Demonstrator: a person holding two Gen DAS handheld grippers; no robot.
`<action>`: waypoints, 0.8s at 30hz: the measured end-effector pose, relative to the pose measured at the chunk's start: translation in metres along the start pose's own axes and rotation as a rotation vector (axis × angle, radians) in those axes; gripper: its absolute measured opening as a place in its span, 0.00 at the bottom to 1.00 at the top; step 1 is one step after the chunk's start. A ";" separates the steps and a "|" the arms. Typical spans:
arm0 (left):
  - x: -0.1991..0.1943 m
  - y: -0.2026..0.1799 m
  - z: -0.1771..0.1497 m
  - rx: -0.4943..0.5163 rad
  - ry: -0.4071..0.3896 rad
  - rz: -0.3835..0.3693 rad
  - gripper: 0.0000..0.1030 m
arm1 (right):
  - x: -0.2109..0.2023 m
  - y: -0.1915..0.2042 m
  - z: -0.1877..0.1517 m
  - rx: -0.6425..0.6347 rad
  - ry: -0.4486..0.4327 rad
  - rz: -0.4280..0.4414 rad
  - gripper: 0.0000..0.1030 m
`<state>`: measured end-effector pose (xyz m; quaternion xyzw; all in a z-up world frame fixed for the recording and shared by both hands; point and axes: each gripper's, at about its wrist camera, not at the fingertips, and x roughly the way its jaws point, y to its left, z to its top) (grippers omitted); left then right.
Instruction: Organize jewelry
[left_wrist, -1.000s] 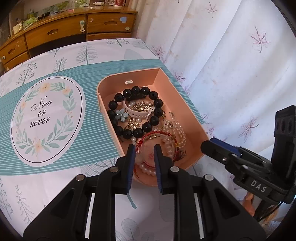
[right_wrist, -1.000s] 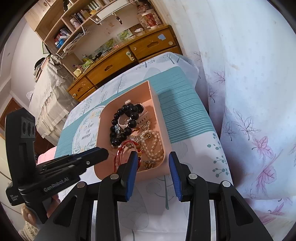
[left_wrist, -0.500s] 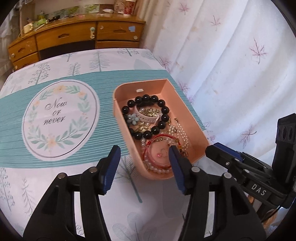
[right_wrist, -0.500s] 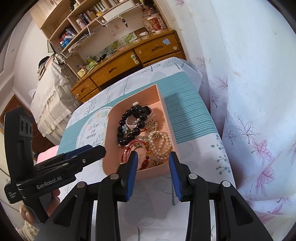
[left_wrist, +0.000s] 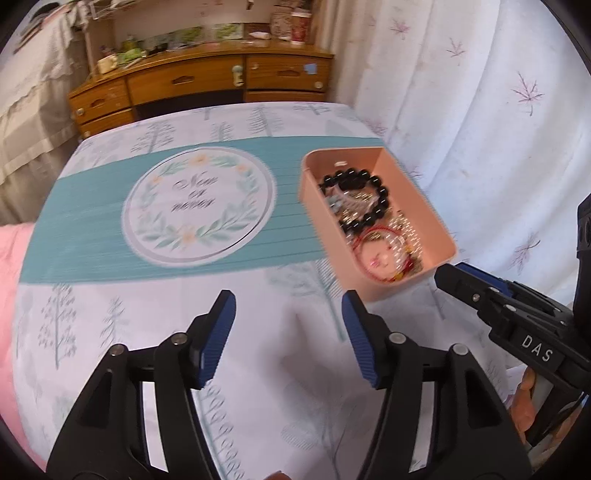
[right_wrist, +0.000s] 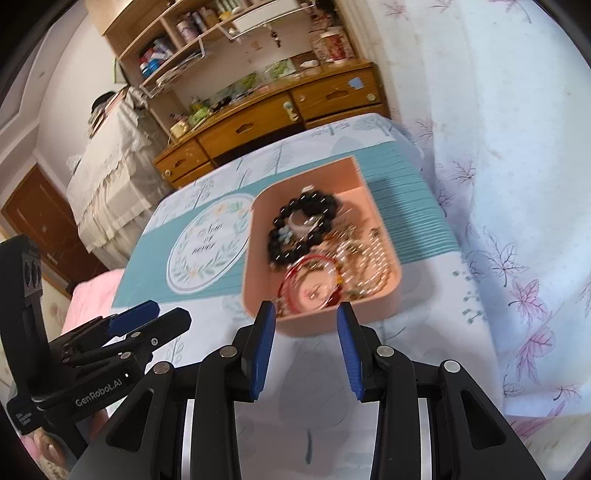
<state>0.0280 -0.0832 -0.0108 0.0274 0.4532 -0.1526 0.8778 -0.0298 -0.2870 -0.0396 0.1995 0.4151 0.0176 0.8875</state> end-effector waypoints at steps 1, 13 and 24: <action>-0.003 0.004 -0.006 -0.012 -0.005 0.020 0.58 | 0.000 0.005 -0.003 -0.011 0.002 -0.004 0.34; -0.026 0.026 -0.053 -0.101 -0.036 0.167 0.63 | 0.000 0.057 -0.046 -0.119 0.031 0.006 0.35; -0.034 0.027 -0.059 -0.120 -0.069 0.162 0.63 | -0.006 0.075 -0.058 -0.171 0.020 -0.009 0.45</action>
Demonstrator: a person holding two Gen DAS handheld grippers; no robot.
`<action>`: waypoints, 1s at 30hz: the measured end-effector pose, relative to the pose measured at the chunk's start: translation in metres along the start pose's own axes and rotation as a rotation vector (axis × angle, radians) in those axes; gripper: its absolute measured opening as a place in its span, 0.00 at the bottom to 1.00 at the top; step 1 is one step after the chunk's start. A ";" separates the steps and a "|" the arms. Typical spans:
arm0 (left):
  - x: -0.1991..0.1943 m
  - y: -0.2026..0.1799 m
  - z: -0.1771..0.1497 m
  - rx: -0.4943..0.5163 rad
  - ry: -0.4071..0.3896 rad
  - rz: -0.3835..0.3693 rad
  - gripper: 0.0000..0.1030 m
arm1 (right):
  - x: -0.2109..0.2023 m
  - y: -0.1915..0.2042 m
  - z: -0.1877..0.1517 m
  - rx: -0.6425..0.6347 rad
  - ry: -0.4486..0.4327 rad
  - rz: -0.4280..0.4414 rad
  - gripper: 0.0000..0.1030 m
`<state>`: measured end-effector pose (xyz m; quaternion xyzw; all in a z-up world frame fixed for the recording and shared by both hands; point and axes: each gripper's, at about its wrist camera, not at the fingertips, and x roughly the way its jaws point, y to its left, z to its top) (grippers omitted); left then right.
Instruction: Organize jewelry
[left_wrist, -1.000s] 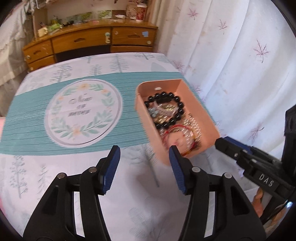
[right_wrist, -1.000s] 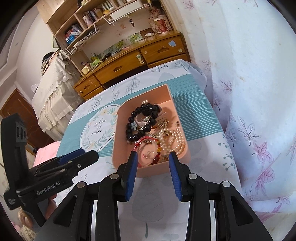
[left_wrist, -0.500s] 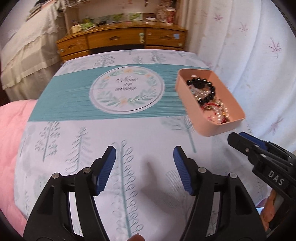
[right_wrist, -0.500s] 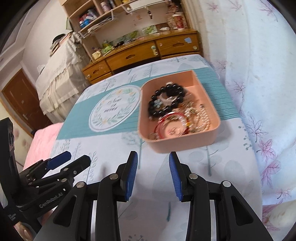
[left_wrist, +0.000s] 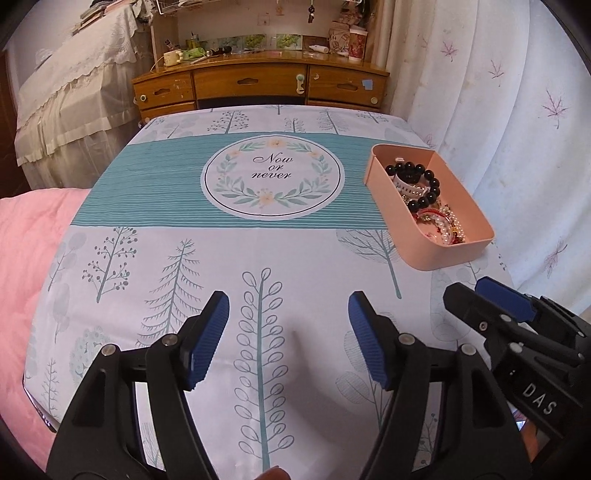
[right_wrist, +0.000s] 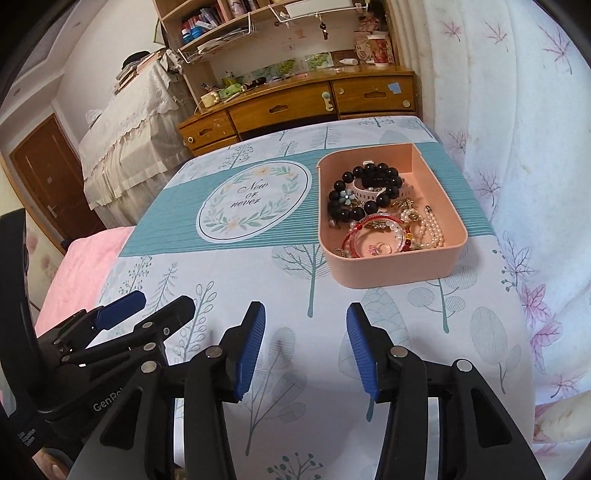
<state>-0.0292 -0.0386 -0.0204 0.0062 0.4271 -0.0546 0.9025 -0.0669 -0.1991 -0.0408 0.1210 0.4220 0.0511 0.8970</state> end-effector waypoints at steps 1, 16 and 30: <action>0.000 -0.001 0.000 0.001 -0.002 0.000 0.63 | 0.000 0.000 0.000 -0.001 0.000 0.001 0.45; -0.001 -0.004 0.000 0.007 0.000 -0.016 0.63 | 0.000 0.004 -0.002 -0.009 0.001 0.008 0.46; 0.000 -0.004 -0.001 0.007 0.008 -0.012 0.63 | 0.002 0.004 0.000 -0.012 -0.004 0.006 0.46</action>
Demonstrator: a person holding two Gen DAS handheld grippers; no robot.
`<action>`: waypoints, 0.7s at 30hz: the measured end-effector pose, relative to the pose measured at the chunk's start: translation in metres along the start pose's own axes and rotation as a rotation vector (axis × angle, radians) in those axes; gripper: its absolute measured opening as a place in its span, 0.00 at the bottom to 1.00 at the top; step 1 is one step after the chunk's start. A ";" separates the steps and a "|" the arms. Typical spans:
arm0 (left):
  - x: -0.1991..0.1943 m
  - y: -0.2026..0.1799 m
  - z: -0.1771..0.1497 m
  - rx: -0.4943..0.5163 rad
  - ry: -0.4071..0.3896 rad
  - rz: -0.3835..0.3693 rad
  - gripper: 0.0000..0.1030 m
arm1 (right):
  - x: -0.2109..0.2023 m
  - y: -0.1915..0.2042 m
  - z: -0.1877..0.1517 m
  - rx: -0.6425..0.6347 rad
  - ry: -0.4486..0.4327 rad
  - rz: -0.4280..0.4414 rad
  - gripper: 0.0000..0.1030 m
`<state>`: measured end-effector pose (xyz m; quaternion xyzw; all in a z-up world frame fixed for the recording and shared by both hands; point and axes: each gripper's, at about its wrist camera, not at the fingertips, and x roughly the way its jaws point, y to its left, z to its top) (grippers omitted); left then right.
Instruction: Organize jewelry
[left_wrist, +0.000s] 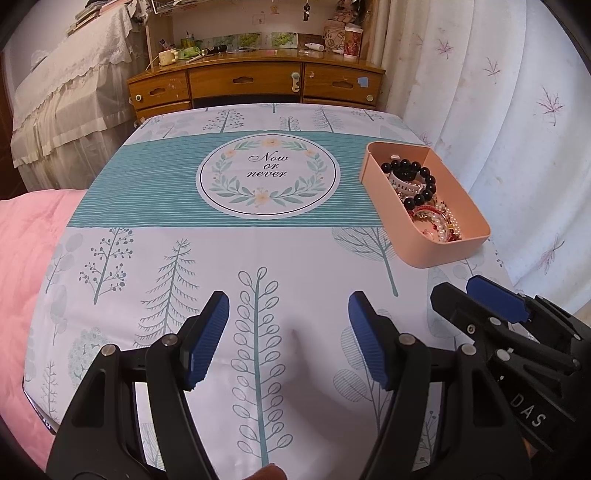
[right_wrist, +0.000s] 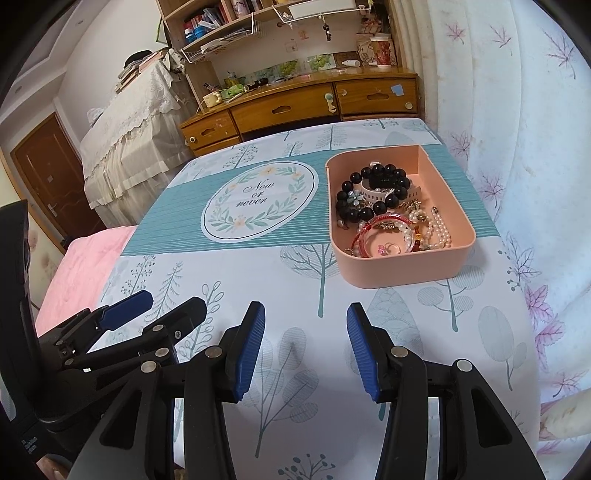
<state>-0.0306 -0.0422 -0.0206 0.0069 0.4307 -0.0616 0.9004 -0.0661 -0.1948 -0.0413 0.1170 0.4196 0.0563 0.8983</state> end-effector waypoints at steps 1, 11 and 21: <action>0.001 0.001 0.001 -0.001 0.001 0.000 0.63 | 0.000 -0.001 0.000 0.001 0.000 0.000 0.46; 0.003 0.000 0.001 -0.001 0.004 -0.001 0.63 | 0.001 -0.001 0.001 0.001 0.001 0.001 0.46; 0.004 0.002 0.002 -0.003 0.005 -0.002 0.63 | 0.003 -0.002 0.001 0.001 0.001 -0.001 0.46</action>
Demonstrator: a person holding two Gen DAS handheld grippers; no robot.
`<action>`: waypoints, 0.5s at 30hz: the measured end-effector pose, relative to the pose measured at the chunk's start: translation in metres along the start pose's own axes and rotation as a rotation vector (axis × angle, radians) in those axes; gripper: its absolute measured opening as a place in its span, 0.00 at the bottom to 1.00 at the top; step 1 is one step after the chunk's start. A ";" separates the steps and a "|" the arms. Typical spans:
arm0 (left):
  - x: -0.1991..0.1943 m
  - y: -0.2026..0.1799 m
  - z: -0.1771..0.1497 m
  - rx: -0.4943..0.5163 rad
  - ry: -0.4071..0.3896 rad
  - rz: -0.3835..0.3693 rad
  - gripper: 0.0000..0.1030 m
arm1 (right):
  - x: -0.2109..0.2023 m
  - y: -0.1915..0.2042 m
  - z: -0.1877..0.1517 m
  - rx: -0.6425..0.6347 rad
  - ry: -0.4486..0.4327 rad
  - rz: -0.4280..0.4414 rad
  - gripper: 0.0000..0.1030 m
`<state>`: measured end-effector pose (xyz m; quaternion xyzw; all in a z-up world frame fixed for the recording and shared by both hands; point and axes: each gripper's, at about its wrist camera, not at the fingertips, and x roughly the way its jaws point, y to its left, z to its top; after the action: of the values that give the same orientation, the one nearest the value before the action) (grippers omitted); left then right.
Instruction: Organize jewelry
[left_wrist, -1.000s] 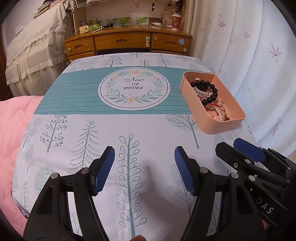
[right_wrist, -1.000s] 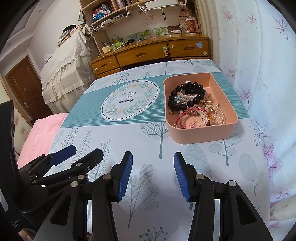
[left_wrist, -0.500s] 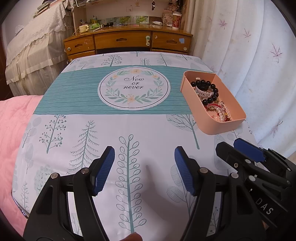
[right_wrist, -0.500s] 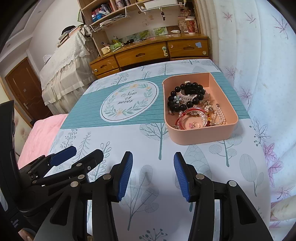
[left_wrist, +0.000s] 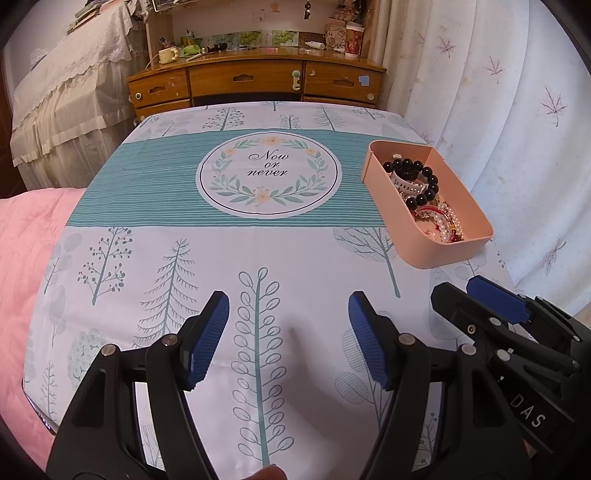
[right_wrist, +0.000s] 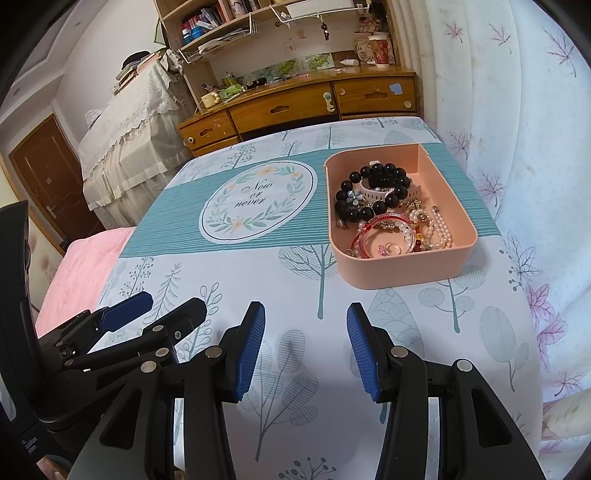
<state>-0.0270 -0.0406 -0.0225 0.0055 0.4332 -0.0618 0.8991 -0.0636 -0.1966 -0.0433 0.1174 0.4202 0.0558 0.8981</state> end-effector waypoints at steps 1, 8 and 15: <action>0.000 0.000 0.000 0.001 0.000 0.000 0.63 | 0.000 0.000 0.000 0.001 0.001 0.001 0.46; 0.000 0.000 0.000 0.000 0.000 0.000 0.63 | 0.000 0.001 0.000 0.000 -0.001 0.001 0.46; 0.000 0.001 0.000 0.000 0.001 -0.001 0.63 | 0.000 0.001 0.000 0.000 0.000 0.001 0.46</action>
<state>-0.0266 -0.0397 -0.0227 0.0053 0.4338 -0.0623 0.8988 -0.0641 -0.1960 -0.0429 0.1177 0.4204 0.0560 0.8979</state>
